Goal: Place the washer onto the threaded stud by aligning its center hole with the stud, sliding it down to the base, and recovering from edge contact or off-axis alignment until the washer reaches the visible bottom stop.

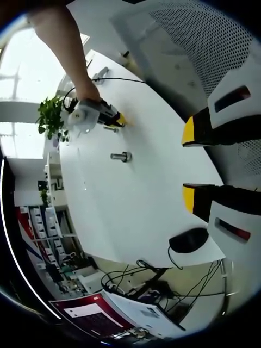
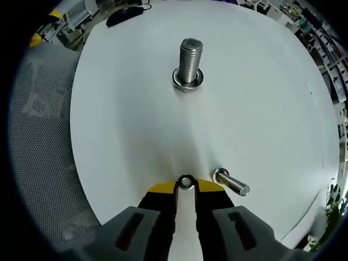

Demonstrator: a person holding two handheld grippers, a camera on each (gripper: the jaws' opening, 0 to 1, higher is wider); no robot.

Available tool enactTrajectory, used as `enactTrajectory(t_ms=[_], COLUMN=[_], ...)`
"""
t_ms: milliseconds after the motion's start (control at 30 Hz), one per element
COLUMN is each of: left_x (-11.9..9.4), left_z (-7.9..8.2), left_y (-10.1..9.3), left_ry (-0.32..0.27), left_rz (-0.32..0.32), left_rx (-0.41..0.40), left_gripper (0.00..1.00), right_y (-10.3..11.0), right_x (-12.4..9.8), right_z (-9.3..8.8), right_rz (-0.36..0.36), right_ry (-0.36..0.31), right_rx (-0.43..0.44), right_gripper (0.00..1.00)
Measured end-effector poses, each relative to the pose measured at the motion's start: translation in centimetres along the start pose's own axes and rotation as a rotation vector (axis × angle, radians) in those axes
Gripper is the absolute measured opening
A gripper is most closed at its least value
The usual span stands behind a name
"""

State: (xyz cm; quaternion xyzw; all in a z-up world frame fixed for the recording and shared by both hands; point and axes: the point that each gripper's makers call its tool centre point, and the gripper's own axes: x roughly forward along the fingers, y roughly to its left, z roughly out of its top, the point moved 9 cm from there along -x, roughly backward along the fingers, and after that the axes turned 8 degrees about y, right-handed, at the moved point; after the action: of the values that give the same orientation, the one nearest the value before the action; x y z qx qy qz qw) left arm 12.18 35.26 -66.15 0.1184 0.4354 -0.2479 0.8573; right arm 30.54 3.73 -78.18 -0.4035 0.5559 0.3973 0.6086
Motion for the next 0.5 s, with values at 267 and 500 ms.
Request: enactTrajectory(t_ms=[267, 500], left_x=[0.0, -0.1], left_z=[0.0, 0.0], left_y=[0.0, -0.1], left_ry=[-0.001, 0.000], left_rz=[0.000, -0.001], left_rx=[-0.001, 0.000], left_gripper=[0.25, 0.25], right_y=[0.1, -0.6], right_x=[-0.1, -0.6], right_z=[-0.8, -1.7], right_rz=[0.003, 0.032], right_ry=[-0.044, -0.077], right_rx=[0.040, 0.131], right_gripper=[0.14, 0.14])
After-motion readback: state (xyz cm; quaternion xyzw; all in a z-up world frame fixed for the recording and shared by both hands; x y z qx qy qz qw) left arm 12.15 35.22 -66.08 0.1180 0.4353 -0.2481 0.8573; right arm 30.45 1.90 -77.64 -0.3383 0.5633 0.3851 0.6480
